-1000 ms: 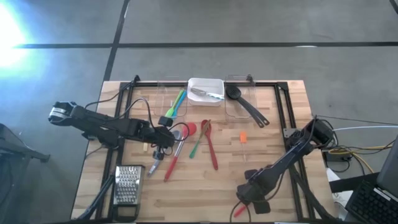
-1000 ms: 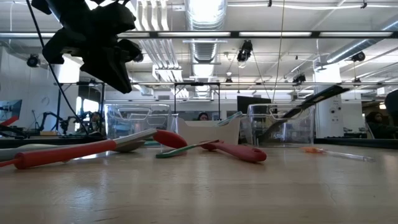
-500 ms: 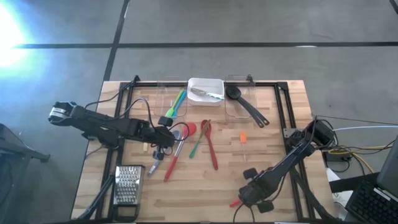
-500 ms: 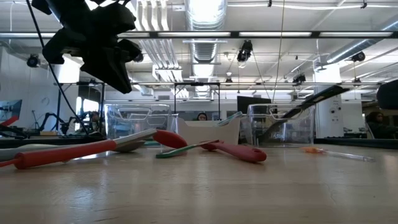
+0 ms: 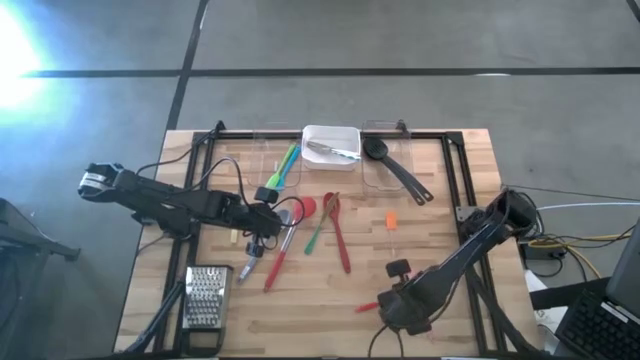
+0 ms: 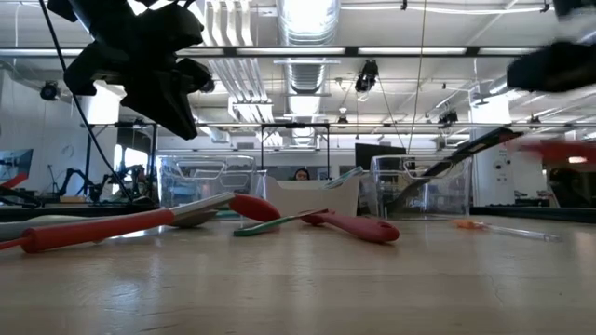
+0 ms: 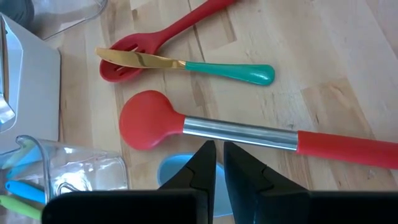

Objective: Pick & Place Kitchen Items
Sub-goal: Put the red spatula into the left transparent bin

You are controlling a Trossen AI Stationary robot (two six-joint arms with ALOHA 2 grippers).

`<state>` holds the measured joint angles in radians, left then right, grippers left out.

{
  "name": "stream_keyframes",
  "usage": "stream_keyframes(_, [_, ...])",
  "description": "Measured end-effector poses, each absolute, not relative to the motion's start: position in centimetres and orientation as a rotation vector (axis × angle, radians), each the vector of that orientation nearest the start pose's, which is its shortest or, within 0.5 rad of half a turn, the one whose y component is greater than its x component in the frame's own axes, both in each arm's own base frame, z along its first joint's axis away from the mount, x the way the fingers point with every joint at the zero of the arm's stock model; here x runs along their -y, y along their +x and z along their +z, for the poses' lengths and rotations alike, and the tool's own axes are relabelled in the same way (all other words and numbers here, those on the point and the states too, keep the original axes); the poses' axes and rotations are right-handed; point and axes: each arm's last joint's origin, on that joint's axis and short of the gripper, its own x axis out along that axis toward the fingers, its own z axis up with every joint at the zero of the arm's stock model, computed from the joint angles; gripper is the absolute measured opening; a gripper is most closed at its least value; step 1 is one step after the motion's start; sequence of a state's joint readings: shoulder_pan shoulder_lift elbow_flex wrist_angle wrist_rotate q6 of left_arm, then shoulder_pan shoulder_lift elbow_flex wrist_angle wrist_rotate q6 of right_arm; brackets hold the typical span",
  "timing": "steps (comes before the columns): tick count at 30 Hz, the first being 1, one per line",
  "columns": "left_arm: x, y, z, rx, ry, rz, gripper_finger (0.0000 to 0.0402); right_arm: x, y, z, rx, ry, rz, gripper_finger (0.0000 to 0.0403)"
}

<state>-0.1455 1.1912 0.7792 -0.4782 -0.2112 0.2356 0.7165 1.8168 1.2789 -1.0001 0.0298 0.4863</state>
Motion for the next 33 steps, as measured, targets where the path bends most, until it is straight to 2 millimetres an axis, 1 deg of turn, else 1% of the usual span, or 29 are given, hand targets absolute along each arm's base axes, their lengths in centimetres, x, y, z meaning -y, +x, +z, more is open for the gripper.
stream_keyframes(3, [2.8,23.0,23.1,-0.882,0.378,-0.042,0.0035,-21.3,24.9,21.2,-1.445,-0.227,0.082,0.0018])
stream_keyframes(7, [2.8,23.0,23.1,-0.876,0.376,-0.041,0.0035,-20.4,24.8,24.5,-1.252,-0.248,-0.031,0.0015])
stream_keyframes(12, [2.8,23.2,23.3,-0.847,0.368,-0.036,0.0035,-18.4,24.2,26.7,-1.045,-0.317,-0.186,0.0007])
stream_keyframes(15, [2.8,23.5,23.6,-0.804,0.368,-0.033,0.0035,-16.9,24.0,27.6,-0.903,-0.277,-0.277,0.0006])
stream_keyframes(18, [2.9,24.0,24.1,-0.73,0.375,-0.031,0.0035,-15.6,24.2,27.9,-0.778,-0.195,-0.3,0.0006])
stream_keyframes(22, [3.0,24.8,25.1,-0.601,0.406,-0.03,0.0035,-14.1,24.5,28.6,-0.571,-0.07,-0.237,0.0007])
stream_keyframes(25, [3.1,25.3,25.7,-0.518,0.432,-0.029,0.0035,-13.2,24.5,28.6,-0.411,-0.001,-0.184,0.0008])
stream_keyframes(28, [3.2,25.7,26.4,-0.437,0.444,-0.02,0.0035,-12.4,24.3,28.2,-0.275,0.042,-0.173,0.0009])
stream_keyframes(33, [3.2,26.2,27.9,-0.273,0.448,0.007,0.0036,-11.1,24.0,26.3,-0.213,0.057,-0.195,0.001])
